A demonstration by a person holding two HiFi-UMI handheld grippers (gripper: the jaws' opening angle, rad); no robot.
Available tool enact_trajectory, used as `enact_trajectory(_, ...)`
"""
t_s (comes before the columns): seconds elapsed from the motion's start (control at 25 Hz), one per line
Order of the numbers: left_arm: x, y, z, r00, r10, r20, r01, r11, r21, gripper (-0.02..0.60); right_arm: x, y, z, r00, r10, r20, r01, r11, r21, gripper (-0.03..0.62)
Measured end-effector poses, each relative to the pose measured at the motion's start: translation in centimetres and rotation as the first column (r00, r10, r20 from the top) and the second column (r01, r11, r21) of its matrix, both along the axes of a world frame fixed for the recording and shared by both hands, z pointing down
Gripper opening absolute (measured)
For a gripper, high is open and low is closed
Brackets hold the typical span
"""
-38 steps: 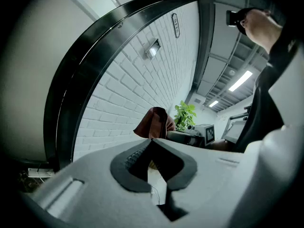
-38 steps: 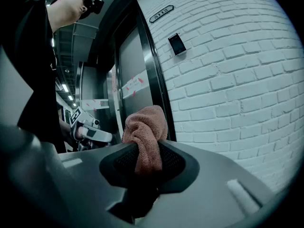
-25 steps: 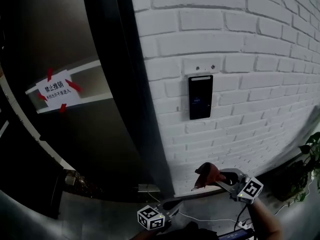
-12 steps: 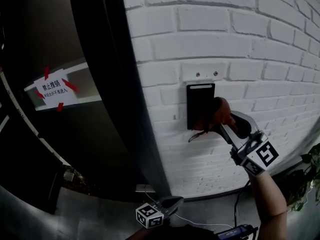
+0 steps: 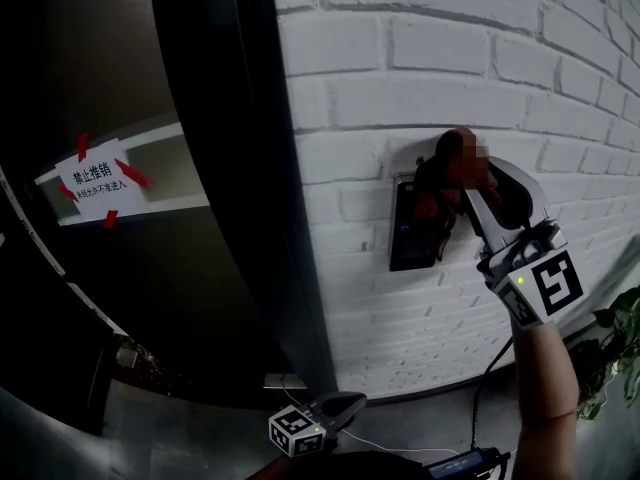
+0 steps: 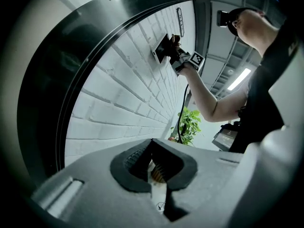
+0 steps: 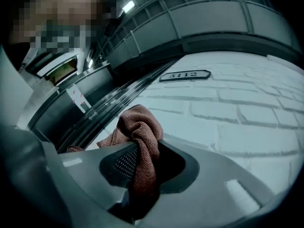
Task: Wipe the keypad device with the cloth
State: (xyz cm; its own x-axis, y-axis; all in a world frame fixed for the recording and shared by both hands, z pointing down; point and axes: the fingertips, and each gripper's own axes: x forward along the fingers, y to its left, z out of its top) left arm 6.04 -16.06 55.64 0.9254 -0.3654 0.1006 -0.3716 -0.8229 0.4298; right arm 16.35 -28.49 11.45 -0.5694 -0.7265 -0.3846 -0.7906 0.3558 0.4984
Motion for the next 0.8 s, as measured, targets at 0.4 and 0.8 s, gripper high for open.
enact_trajectory(0.4, -0.4, -1.1, 0.0, 0.999, 0.04, 0.002, -0.04, 0.999, 0.004, 0.003, -9.0, 0.6, 1.1, 0.715, 0.389, -0.581, -0.181, 0.905, 0.384, 0.075)
enact_trajectory(0.8, -0.8, -1.3, 0.3, 0.999, 0.049, 0.006, -0.049, 0.999, -0.008, 0.003, -11.2, 1.2, 15.5, 0.353, 0.424, -0.834, -0.066, 0.9, 0.43, 0.08)
